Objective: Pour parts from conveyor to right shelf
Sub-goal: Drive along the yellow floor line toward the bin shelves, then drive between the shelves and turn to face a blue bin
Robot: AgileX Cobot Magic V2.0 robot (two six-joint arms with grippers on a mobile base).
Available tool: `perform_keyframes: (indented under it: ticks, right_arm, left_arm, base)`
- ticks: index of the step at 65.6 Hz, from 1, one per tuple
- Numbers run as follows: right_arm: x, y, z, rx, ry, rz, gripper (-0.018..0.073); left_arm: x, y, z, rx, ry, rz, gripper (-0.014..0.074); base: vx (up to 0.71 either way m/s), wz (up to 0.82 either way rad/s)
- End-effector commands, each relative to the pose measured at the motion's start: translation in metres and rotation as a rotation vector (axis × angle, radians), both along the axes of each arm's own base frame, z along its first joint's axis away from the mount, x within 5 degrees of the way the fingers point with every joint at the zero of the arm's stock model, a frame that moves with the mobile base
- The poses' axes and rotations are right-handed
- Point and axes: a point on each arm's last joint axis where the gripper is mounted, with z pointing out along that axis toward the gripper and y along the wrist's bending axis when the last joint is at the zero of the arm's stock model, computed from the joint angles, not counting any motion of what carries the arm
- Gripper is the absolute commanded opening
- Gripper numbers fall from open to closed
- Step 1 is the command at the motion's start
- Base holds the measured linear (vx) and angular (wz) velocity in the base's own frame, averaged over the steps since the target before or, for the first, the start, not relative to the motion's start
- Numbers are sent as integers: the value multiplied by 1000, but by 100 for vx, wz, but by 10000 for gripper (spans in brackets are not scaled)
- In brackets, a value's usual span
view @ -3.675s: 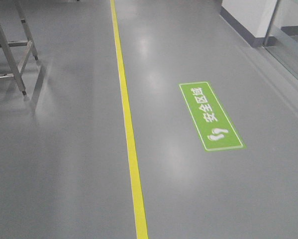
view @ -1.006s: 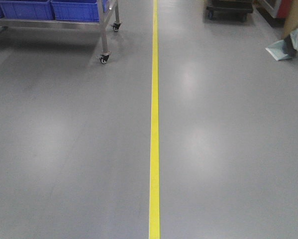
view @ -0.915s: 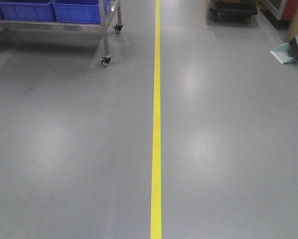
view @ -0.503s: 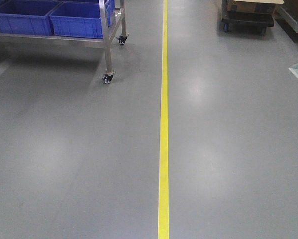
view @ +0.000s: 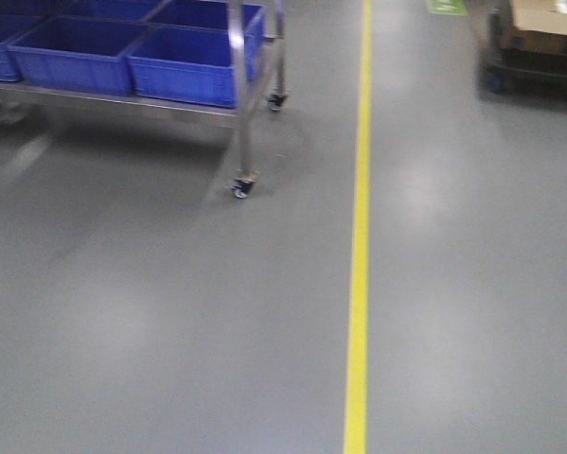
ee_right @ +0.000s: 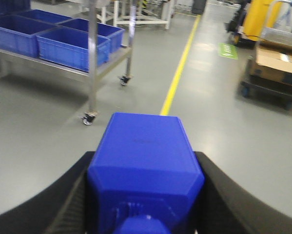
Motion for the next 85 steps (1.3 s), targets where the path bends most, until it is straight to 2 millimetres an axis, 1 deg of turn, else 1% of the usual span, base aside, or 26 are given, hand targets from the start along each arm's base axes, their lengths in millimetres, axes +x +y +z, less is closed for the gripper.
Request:
perform_keyframes:
  ticks: [1,15,55,85]
  right_arm:
    - [1,-1,16,-6,-100,-16,-5]
    - [1,-1,16,-6,-99,-16,-5]
    - [1,-1,16,-6,-100,-16,-5]
    - [1,-1,16,-6,-100,-16,-5]
  left_arm:
    - [1,0,13,-14,-84,3,-6]
    - [1,0,13,-14,-84,3,-6]
    - [1,0,13,-14,-84,3,-6]
    - [1,0,13,-14,-84,3,-6]
  base:
    - [62,49]
    - [61,63]
    - [60,78]
    - [64,57]
